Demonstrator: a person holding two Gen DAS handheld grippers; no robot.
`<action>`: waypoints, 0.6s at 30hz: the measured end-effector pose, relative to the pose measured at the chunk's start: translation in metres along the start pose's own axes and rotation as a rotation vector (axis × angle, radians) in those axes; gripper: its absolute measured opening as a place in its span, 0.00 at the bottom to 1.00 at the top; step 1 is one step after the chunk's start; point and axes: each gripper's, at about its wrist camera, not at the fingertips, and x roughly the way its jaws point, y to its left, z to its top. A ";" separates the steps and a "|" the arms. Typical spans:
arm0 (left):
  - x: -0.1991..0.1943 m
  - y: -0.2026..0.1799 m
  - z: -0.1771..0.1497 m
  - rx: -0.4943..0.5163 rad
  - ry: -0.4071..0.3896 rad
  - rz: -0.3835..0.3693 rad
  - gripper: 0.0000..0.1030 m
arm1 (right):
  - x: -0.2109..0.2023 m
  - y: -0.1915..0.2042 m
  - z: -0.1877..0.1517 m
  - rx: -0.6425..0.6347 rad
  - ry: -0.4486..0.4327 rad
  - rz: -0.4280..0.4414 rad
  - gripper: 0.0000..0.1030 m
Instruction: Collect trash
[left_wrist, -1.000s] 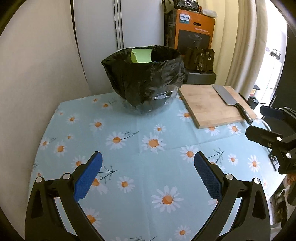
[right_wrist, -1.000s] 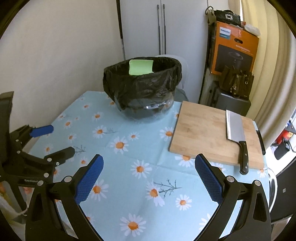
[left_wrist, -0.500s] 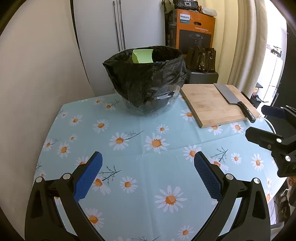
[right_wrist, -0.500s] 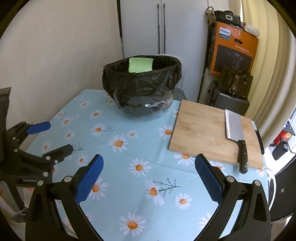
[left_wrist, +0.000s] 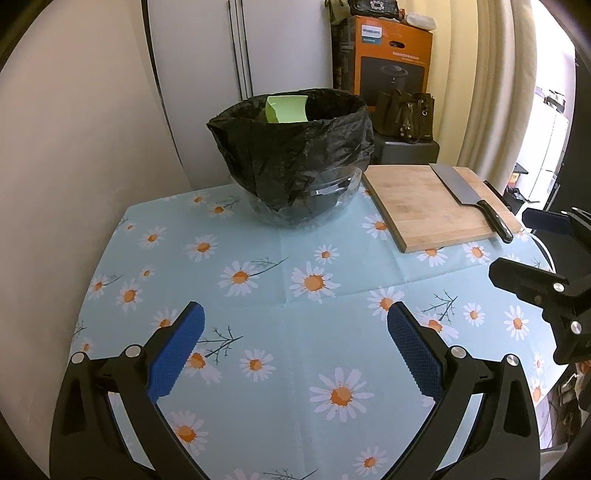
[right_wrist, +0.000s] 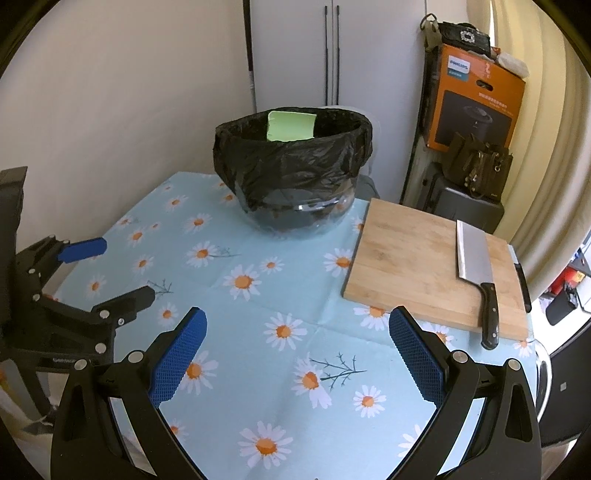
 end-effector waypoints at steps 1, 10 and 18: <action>0.000 0.000 0.000 0.000 0.001 0.003 0.94 | 0.000 0.000 0.000 -0.002 0.002 0.002 0.92; 0.000 0.000 -0.001 0.008 0.004 -0.001 0.94 | 0.000 0.000 -0.002 0.002 0.012 0.006 0.92; 0.000 -0.001 -0.004 0.006 0.013 -0.006 0.94 | 0.000 0.001 -0.003 -0.003 0.011 0.002 0.92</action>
